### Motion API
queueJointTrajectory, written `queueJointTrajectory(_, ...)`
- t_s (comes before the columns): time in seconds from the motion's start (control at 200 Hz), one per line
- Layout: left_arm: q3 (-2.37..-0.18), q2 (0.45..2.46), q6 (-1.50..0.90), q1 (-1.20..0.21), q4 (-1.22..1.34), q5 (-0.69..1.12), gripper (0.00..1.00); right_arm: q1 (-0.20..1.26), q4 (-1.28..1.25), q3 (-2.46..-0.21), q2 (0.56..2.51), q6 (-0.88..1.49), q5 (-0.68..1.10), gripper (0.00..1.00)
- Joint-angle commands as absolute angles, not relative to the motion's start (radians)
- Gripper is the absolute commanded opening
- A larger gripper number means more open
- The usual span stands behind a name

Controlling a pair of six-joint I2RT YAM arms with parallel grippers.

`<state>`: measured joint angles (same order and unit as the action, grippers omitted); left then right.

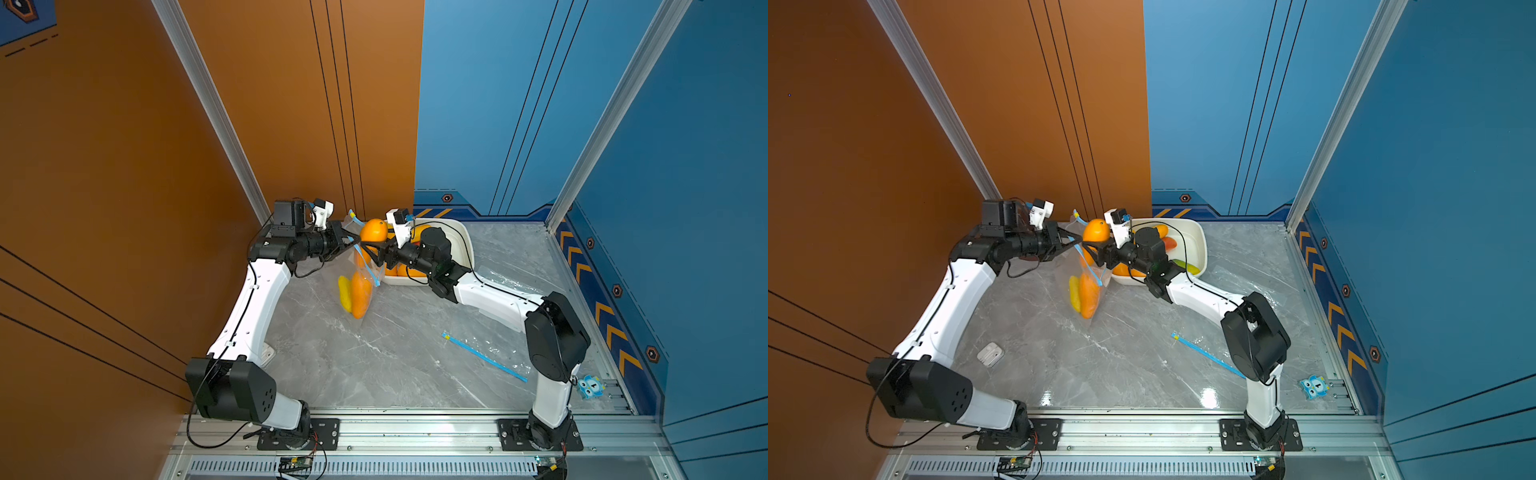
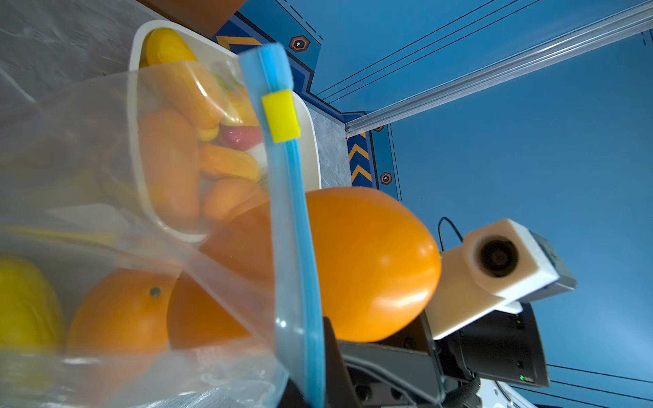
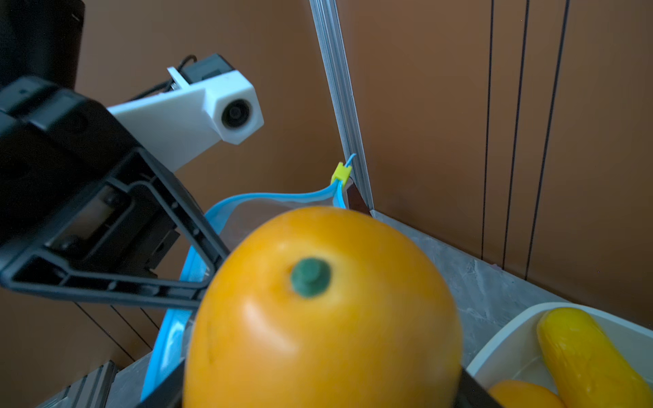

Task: Place the mango in a zip-top bag and seal the zipper
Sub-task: Place the mango in the zipper food storage bag.

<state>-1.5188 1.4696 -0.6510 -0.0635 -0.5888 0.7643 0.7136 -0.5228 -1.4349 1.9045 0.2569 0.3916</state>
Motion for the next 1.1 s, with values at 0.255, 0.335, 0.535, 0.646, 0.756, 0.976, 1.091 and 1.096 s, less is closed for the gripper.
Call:
queueJointTrajectory(0.255,-1.547,1.466,-0.695,-0.045,-0.527,0.788,0.0,0.655,-0.374,-1.514,1.913,0.277,0.511,0.84)
queueJointTrajectory(0.335,-1.548,1.466,-0.712,-0.047,-0.509,0.801,0.0,0.658,-0.323,-1.536,1.906,0.277,0.501,0.58)
queueJointTrajectory(0.535,-1.556,1.459,-0.717,-0.046,-0.493,0.81,0.0,0.682,-0.405,-1.497,1.819,0.309,0.414,0.46)
queueJointTrajectory(0.646,-1.544,1.459,-0.709,-0.041,-0.494,0.802,0.0,0.684,-0.51,-1.457,1.793,0.367,0.369,0.45)
queueJointTrajectory(0.756,-1.531,1.466,-0.702,-0.039,-0.494,0.805,0.0,0.684,-0.586,-1.444,1.804,0.425,0.368,0.45)
queueJointTrajectory(0.976,-1.539,1.47,-0.698,-0.038,-0.493,0.831,0.0,0.72,-0.689,-1.497,1.952,0.475,0.418,0.49)
queueJointTrajectory(1.091,-1.543,1.471,-0.699,-0.037,-0.494,0.842,0.0,0.728,-0.693,-1.522,2.0,0.471,0.409,0.51)
queueJointTrajectory(1.096,-1.543,1.47,-0.699,-0.037,-0.493,0.843,0.0,0.728,-0.692,-1.522,2.001,0.469,0.409,0.51)
